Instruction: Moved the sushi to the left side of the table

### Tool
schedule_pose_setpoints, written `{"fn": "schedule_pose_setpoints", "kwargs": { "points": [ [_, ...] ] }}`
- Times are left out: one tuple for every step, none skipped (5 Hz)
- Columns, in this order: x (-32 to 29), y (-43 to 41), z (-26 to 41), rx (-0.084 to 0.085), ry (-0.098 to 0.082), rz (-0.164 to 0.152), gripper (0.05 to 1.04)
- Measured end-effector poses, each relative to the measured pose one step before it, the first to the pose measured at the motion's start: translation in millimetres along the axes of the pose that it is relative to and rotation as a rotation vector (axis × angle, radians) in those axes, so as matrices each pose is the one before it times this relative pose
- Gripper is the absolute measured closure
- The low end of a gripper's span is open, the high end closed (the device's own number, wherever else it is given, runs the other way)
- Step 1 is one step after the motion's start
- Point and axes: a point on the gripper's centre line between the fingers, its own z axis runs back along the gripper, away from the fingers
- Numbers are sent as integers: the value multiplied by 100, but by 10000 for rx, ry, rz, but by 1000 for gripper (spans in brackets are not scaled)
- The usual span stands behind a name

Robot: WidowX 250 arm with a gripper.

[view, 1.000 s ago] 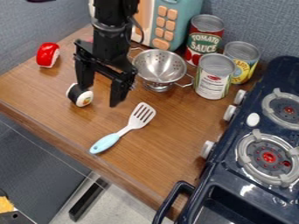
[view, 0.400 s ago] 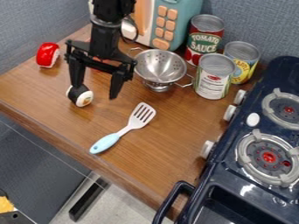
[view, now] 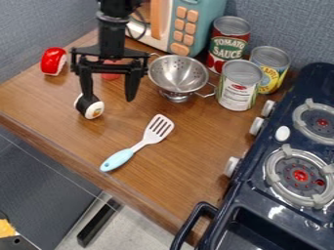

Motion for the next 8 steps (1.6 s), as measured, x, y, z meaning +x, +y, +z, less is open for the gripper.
{"fn": "schedule_pose_setpoints", "kwargs": {
  "points": [
    [438, 1160, -902, -774, 432, 2248, 83],
    [133, 1249, -889, -607, 449, 984, 83],
    [130, 505, -135, 160, -194, 108, 83],
    [-194, -107, -178, 361, -219, -279, 83],
    [606, -8, 40, 377, -413, -221, 83],
    [821, 370, -869, 673, -297, -276, 83],
    [1402, 1038, 93, -185, -80, 367, 83],
    [630, 320, -445, -41, 241, 245, 83]
  ]
}}
